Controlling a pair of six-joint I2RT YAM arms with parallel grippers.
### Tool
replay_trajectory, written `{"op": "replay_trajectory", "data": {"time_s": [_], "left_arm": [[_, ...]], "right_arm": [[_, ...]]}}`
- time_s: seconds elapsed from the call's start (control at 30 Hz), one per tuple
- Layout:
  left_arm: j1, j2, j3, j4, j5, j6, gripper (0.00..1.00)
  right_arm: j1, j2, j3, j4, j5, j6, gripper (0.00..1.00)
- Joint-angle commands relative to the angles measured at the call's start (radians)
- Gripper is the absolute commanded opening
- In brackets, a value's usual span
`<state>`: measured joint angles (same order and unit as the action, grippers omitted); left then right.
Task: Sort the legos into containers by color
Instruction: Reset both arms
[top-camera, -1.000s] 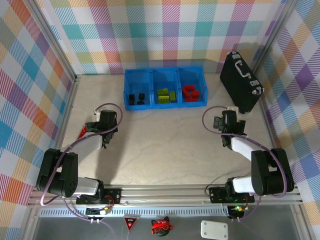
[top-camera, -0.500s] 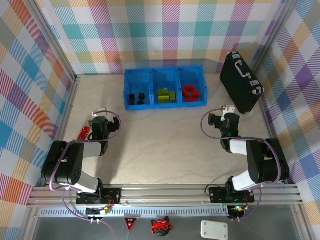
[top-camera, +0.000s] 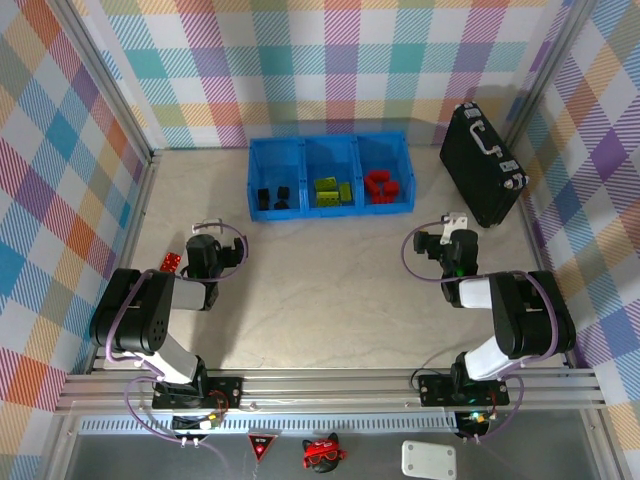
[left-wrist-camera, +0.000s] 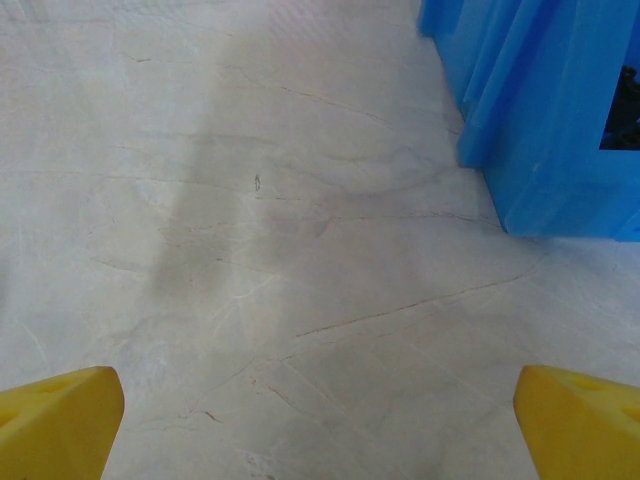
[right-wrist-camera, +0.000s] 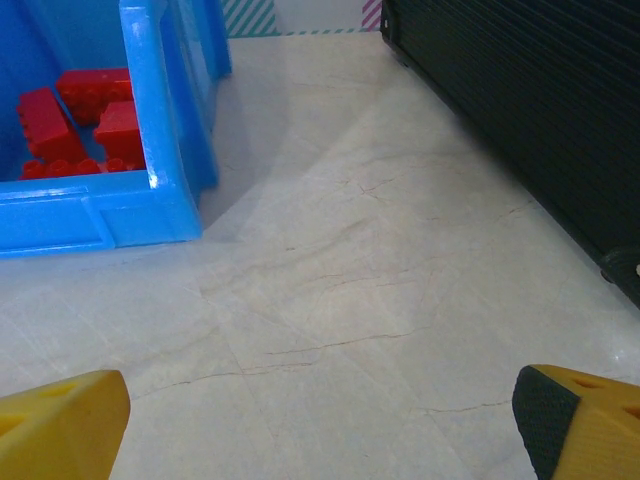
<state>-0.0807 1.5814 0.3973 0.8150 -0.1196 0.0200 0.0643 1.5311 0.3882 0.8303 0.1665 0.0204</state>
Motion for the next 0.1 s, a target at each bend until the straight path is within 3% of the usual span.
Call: {"op": "replay_trajectory", "data": {"time_s": [0.0, 0.07], "left_arm": [[0.012, -0.003, 0.02, 0.033, 0.021, 0.011, 1.0], [0.011, -0.003, 0.02, 0.032, 0.021, 0.011, 1.0]], "right_arm": [[-0.008, 0.007, 0.007, 0.032, -0.022, -0.004, 0.99], [-0.009, -0.005, -0.022, 0.076, -0.014, -0.009, 0.99]]}}
